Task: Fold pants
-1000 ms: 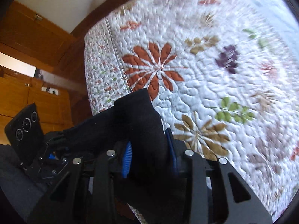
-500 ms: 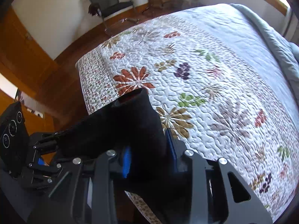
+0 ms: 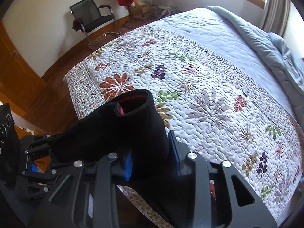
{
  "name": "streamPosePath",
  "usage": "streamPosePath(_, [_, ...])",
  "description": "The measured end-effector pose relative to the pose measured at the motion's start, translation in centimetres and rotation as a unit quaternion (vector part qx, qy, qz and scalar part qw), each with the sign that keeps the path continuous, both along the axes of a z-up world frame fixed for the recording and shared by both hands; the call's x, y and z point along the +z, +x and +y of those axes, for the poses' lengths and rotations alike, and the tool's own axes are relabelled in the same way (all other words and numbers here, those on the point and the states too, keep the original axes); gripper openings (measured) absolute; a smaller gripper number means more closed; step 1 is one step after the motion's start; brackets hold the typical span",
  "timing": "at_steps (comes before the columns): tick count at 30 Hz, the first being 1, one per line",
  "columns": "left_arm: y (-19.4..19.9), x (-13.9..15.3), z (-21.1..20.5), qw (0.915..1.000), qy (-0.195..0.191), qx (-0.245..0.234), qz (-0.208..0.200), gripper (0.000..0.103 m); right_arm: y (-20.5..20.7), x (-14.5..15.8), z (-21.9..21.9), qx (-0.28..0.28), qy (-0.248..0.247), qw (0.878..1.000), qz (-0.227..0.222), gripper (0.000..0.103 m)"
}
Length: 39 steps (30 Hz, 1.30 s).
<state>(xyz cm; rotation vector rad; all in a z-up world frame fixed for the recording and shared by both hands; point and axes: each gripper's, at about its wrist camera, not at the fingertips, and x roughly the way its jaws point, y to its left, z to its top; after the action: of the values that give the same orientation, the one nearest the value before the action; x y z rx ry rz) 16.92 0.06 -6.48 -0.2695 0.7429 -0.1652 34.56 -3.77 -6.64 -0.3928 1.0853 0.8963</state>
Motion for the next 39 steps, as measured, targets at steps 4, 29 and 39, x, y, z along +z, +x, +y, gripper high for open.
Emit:
streamPosePath(4, [0.1, 0.5, -1.7, 0.9998, 0.011, -0.013, -0.003, 0.019, -0.2, 0.2, -1.5, -0.013, -0.005, 1.0, -0.008, 0.032])
streamPosePath(29, [1.2, 0.6, -10.8, 0.9954, 0.032, -0.089, -0.011, 0.019, -0.4, -0.6, -10.5, -0.061, -0.013, 0.998, -0.03, 0.032])
streamPosePath(39, [1.9, 0.1, -13.6, 0.9932, 0.029, -0.112, -0.009, 0.019, 0.1, -1.6, -13.1, -0.074, -0.012, 0.997, -0.031, 0.032])
